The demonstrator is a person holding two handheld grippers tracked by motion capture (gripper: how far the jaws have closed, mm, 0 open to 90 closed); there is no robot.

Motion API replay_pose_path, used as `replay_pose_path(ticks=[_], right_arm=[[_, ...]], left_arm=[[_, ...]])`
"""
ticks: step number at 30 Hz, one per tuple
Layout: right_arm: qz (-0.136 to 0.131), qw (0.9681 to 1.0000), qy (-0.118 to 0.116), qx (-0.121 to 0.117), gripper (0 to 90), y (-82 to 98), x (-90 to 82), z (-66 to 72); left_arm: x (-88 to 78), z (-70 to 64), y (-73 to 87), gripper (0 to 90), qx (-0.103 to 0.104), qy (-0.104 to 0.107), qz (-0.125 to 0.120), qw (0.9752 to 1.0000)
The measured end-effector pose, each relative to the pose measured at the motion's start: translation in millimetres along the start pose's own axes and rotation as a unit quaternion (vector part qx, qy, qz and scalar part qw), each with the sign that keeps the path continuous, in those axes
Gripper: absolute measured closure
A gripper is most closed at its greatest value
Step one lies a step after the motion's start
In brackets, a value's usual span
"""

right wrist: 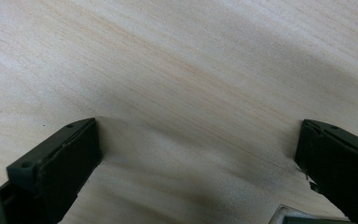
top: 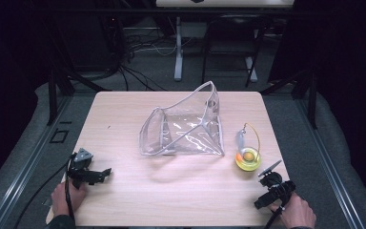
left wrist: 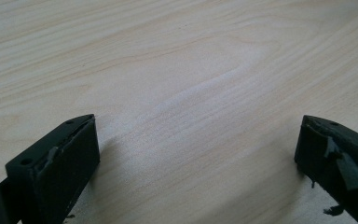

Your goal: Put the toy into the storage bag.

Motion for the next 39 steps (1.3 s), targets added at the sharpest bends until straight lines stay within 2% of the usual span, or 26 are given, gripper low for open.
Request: replay_pose_path(ticks=[4, 7, 9, 10, 14, 15, 16, 17, 18, 19, 21, 22, 25, 26, 27, 28, 29, 31, 32, 34, 35, 39], right_arm=[[0.007, 1.0000, -0.001, -0.001, 0.0, 0.3, -0.3, -0.5], [0.006, 0.9999, -0.011, 0.010, 0.0, -1.1, -4.8, -1.8], [-0.001, 0.9998, -0.010, 0.016, 0.0, -3.3, -12.0, -2.0], [0.001, 0.9999, -0.008, 0.007, 0.0, -5.3, -21.6, -3.2], [-0.028, 0.9993, -0.006, 0.024, 0.0, -12.5, -29.6, -0.4], [-0.016, 0.9997, -0.011, 0.012, 0.0, -13.1, -34.1, -0.5], [-0.004, 1.0000, -0.001, -0.001, 0.0, -15.9, -42.2, -1.8], [-0.033, 0.9991, -0.011, 0.022, 0.0, -20.3, -40.5, 2.6], [-0.033, 0.9991, -0.011, 0.022, 0.0, -20.3, -40.5, 2.6], [-0.020, 0.9997, -0.005, 0.011, 0.0, -21.2, -45.4, 1.0], [-0.026, 0.9996, -0.006, 0.006, 0.0, -25.7, -51.5, 1.1], [-0.011, 0.9999, -0.001, -0.007, 0.0, -28.0, -61.0, -1.2], [-0.018, 0.9998, -0.002, -0.007, 0.0, -32.2, -67.2, -1.0], [-0.003, 1.0000, -0.002, -0.008, 0.0, -32.4, -72.6, -0.9], [-0.025, 0.9996, 0.006, -0.006, 0.0, -36.6, -73.0, -1.0], [-0.018, 0.9996, 0.006, -0.020, 0.0, -38.0, -77.9, -2.4], [-0.034, 0.9993, 0.006, -0.013, 0.0, -43.2, -83.4, -0.5], [-0.031, 0.9993, 0.007, -0.022, 0.0, -45.0, -87.1, -1.8], [-0.039, 0.9990, 0.009, -0.017, 0.0, -47.8, -89.2, -1.9], [-0.043, 0.9989, 0.010, -0.016, 0.0, -53.8, -97.6, -2.6], [-0.038, 0.9990, 0.011, -0.024, 0.0, -55.2, -101.3, -3.7], [-0.048, 0.9986, 0.008, -0.020, 0.0, -61.8, -107.4, -2.7]], left_arm=[[0.2, -0.3, -0.1, 0.0, -0.002, 0.000, -0.001, 1.0000], [0.2, -0.2, -0.1, 0.0, -0.002, 0.000, -0.001, 1.0000], [0.2, -0.3, -0.1, 0.0, -0.002, 0.000, -0.001, 1.0000], [0.3, -0.2, -0.2, 0.0, -0.002, 0.000, -0.002, 1.0000], [0.3, -0.3, -0.2, 0.0, -0.002, 0.000, -0.002, 1.0000], [0.3, -0.3, -0.2, 0.0, -0.002, 0.000, -0.002, 1.0000], [0.3, -0.3, -0.1, 0.0, -0.002, 0.000, -0.002, 1.0000], [0.3, -0.2, -0.2, 0.0, -0.002, 0.000, -0.002, 1.0000], [0.3, -0.2, -0.2, 0.0, -0.002, 0.000, -0.002, 1.0000], [0.3, -0.3, -0.2, 0.0, -0.002, 0.000, -0.002, 1.0000], [0.3, -0.3, -0.1, 0.0, -0.002, 0.000, -0.002, 1.0000], [0.3, -0.3, -0.2, 0.0, -0.002, 0.000, -0.002, 1.0000], [0.2, -0.3, -0.1, 0.0, -0.002, 0.000, -0.001, 1.0000], [0.2, -0.3, -0.1, 0.0, -0.002, 0.000, -0.001, 1.0000], [0.2, -0.3, -0.1, 0.1, -0.002, 0.000, -0.001, 1.0000], [0.2, -0.3, -0.1, 0.0, -0.002, 0.000, -0.001, 1.0000], [0.2, -0.3, -0.1, 0.0, -0.002, 0.000, -0.001, 1.0000], [0.2, -0.3, -0.1, 0.0, -0.002, 0.000, -0.001, 1.0000], [0.2, -0.3, -0.1, 0.0, -0.002, 0.000, -0.001, 1.0000], [0.2, -0.3, -0.1, 0.0, -0.002, 0.000, -0.001, 1.0000], [0.2, -0.3, -0.1, 0.0, -0.002, 0.000, -0.001, 1.0000], [0.2, -0.3, -0.1, 0.0, -0.002, 0.000, -0.001, 1.0000]])
Point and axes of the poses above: each handheld gripper's, and its own axes: x roughly forward along the jaws, y roughly out of its underside, z roughly to its left, the point moved 8 cm from there along x, roughly forward along the jaws
